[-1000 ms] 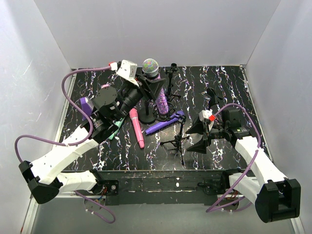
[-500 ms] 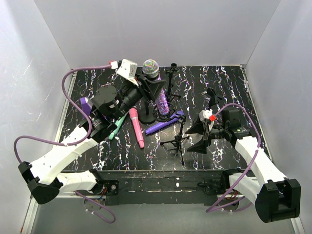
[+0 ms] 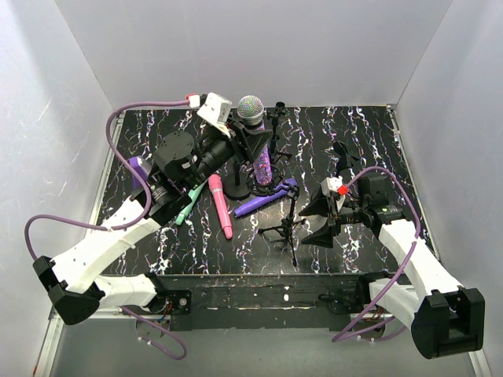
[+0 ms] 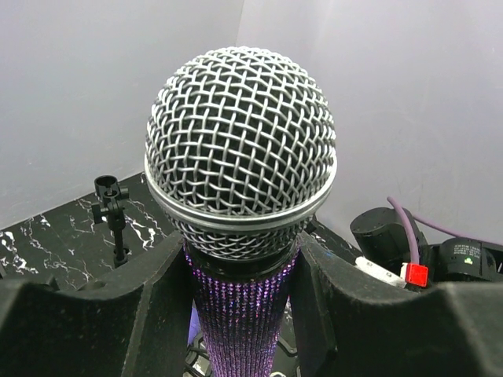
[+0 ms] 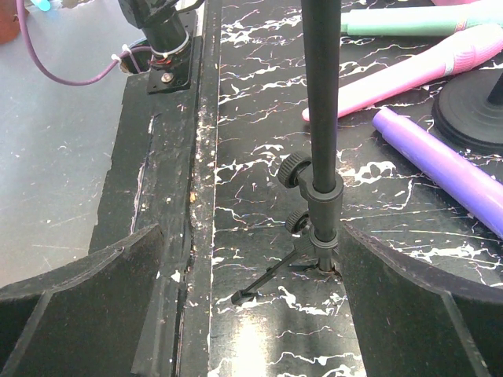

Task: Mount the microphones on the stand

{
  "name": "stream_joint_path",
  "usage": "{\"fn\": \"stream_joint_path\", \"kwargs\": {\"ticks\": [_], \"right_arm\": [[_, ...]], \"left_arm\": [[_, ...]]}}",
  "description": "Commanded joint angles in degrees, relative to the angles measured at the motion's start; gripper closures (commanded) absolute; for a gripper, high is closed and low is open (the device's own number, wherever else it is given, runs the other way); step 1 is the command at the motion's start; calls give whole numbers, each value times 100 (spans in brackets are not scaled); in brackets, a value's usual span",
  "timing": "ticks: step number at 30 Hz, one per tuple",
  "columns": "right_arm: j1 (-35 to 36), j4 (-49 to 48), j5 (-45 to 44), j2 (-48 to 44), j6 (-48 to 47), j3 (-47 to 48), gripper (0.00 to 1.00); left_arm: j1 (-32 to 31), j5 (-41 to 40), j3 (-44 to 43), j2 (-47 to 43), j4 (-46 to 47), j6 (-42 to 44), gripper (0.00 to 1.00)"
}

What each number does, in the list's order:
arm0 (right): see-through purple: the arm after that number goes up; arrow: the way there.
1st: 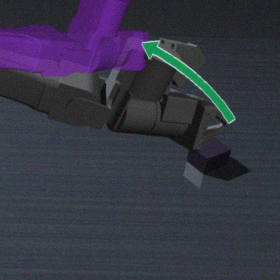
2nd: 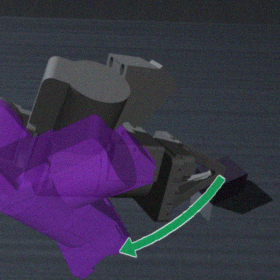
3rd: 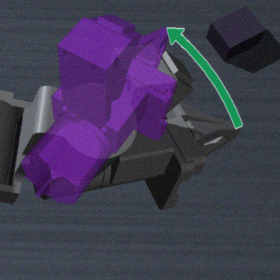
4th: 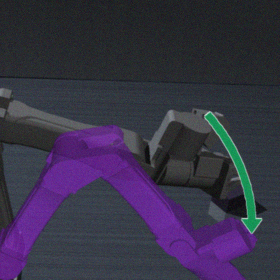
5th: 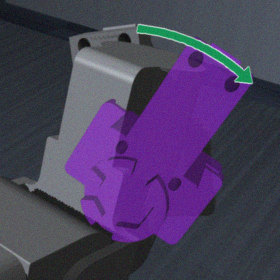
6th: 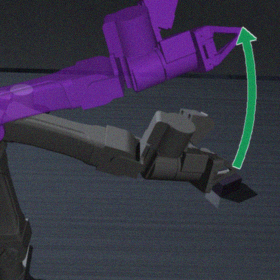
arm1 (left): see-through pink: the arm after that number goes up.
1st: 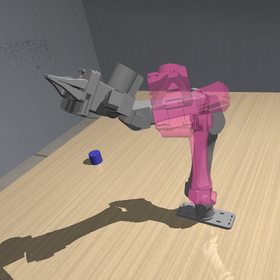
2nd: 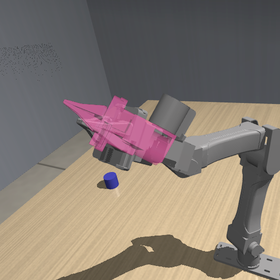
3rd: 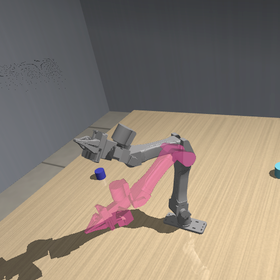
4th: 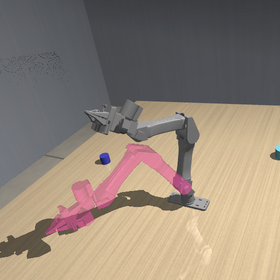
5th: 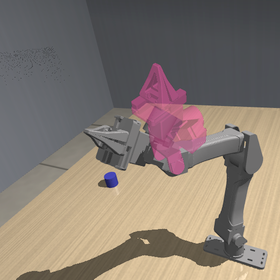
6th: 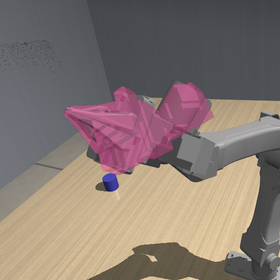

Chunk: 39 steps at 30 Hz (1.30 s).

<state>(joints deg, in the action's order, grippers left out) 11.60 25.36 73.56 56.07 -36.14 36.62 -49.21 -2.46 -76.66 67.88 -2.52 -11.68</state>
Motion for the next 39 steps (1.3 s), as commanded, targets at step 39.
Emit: {"fn": "stream_joint_path", "kwargs": {"ticks": [39], "right_arm": [[-34, -120, 167, 53, -34, -76, 2]], "left_arm": [[-54, 246, 2568, -627, 893, -467, 100]]}}
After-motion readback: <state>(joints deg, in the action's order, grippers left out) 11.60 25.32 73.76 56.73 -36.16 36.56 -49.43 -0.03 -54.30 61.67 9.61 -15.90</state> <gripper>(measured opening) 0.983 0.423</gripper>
